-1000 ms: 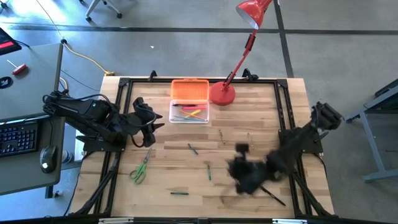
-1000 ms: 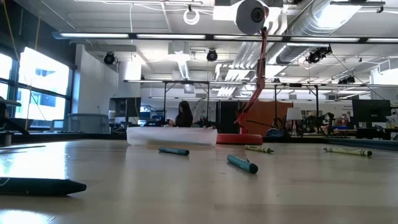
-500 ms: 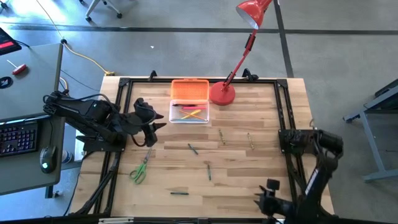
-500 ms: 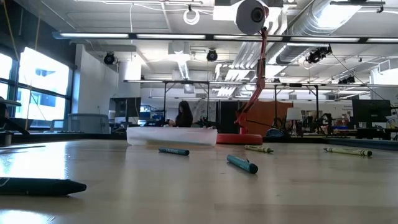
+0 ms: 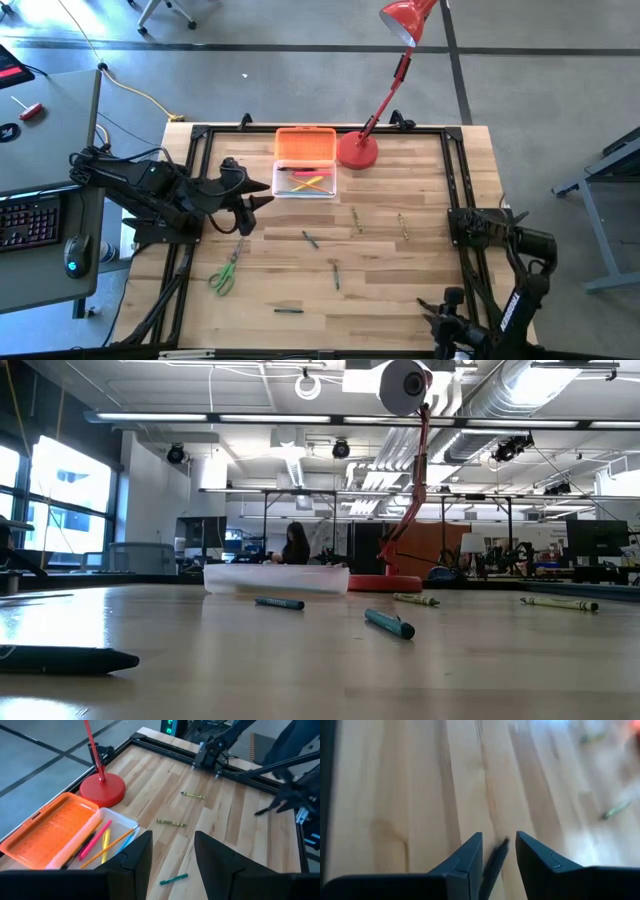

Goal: Pick & place school supplies into a supply box
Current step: Put the black pen into the orange supply box

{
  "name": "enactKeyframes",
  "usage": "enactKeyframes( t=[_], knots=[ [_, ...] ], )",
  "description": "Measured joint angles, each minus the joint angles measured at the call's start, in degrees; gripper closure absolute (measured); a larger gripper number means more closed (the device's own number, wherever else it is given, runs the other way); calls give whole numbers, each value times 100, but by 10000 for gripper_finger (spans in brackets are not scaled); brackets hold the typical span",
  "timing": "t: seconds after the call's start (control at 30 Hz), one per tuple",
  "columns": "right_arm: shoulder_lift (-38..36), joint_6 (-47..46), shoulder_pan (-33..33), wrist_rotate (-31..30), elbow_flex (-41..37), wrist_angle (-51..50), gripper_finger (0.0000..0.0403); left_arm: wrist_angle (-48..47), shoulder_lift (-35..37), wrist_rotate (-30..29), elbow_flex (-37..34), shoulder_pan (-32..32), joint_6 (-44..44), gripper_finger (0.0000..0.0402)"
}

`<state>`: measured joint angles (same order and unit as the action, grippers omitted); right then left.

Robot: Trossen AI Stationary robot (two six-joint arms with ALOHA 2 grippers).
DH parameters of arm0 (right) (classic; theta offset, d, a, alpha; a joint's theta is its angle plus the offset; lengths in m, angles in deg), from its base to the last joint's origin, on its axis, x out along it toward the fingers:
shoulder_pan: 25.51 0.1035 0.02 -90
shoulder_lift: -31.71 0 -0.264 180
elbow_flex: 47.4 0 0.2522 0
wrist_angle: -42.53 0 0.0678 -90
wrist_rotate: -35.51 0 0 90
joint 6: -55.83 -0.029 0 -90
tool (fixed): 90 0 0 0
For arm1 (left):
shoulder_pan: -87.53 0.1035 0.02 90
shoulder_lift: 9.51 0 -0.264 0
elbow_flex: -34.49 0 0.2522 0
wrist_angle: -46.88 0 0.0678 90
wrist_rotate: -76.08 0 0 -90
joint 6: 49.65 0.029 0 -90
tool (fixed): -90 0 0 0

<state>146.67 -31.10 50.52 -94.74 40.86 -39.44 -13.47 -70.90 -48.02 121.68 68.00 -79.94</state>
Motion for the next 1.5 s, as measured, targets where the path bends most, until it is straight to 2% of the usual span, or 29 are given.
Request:
enactKeyframes(
  t=[0.2,0.43,0.63,0.87,1.1,1.17,1.23,1.33,1.5],
  knots=[
    [-32,-52,-43,-10,-1169,1822,306,4,0,-1,0,1,48,224],
    [-48,55,-103,-402,-1921,2940,306,-34,0,3,-7,1,129,224],
    [-286,684,-306,-761,-1979,2765,306,-26,0,1,-6,1,222,224],
    [-1152,1519,-897,-1099,-2046,2544,306,14,0,-102,-7,1,302,224],
    [-2059,1497,-726,-1203,-2048,2727,307,-56,1,11,-5,1,302,224],
    [-2065,1454,-595,-1077,-2041,2952,310,-98,0,51,-6,0,302,224],
    [-2009,1157,-499,-661,-2044,2934,315,-146,2,53,-4,1,302,224],
    [-1797,662,-449,-144,-2044,2559,323,-153,0,51,-6,1,318,224],
    [-1655,434,-431,-165,-2081,2053,329,-155,0,51,-5,1,439,224]
  ],
)
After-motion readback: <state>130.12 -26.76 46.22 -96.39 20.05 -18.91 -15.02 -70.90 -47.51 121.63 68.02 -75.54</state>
